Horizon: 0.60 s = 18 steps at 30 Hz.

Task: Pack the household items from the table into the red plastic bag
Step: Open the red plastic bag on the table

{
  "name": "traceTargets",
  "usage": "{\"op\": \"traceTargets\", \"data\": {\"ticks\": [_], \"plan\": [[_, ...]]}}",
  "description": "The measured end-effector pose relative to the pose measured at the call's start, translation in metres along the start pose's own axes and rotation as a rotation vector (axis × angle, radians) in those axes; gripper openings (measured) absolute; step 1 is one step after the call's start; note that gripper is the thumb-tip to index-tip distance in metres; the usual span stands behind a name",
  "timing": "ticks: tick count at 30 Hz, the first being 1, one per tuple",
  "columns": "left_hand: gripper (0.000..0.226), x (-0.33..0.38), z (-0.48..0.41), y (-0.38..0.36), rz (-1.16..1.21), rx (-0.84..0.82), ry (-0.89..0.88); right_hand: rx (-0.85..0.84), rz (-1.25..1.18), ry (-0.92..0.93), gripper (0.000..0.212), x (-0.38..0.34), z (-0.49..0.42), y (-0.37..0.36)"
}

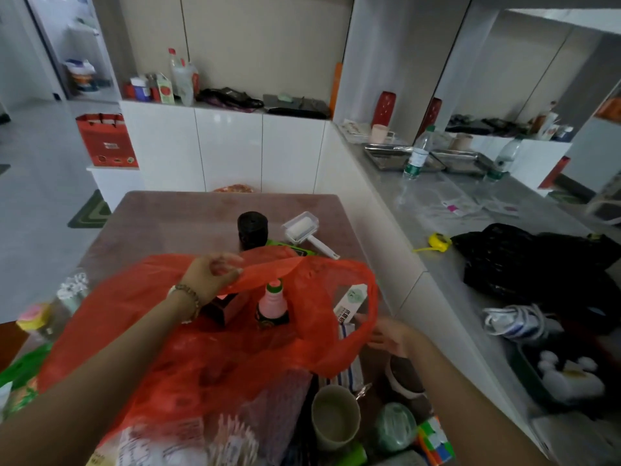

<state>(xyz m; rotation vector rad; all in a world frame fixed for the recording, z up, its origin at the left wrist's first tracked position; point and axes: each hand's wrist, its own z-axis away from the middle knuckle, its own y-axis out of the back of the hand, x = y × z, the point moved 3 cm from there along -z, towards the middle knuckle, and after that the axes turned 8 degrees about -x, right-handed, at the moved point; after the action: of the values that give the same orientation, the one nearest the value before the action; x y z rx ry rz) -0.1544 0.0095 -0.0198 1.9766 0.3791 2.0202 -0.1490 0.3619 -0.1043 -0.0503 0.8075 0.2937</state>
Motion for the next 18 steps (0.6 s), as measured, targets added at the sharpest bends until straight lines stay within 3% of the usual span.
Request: {"op": "traceTargets", "data": {"ticks": [2,6,9,18], "plan": [[0.014,-0.001,-0.002,-0.004,-0.010,0.007,0.014,-0.031,0.131,-0.103,0.050,-0.003,-0.010,-0.007],[0.015,-0.005,-0.004,-0.009,-0.029,0.023,0.013,-0.121,0.328,-0.337,0.036,-0.002,-0.016,-0.020],[0.015,-0.009,-0.004,-0.012,-0.042,0.011,0.014,-0.112,0.366,-0.306,0.057,0.008,-0.024,-0.027],[0.018,-0.002,0.004,-0.018,-0.101,-0.011,0.020,-0.048,0.052,-0.127,0.050,0.022,-0.026,-0.034]]}}
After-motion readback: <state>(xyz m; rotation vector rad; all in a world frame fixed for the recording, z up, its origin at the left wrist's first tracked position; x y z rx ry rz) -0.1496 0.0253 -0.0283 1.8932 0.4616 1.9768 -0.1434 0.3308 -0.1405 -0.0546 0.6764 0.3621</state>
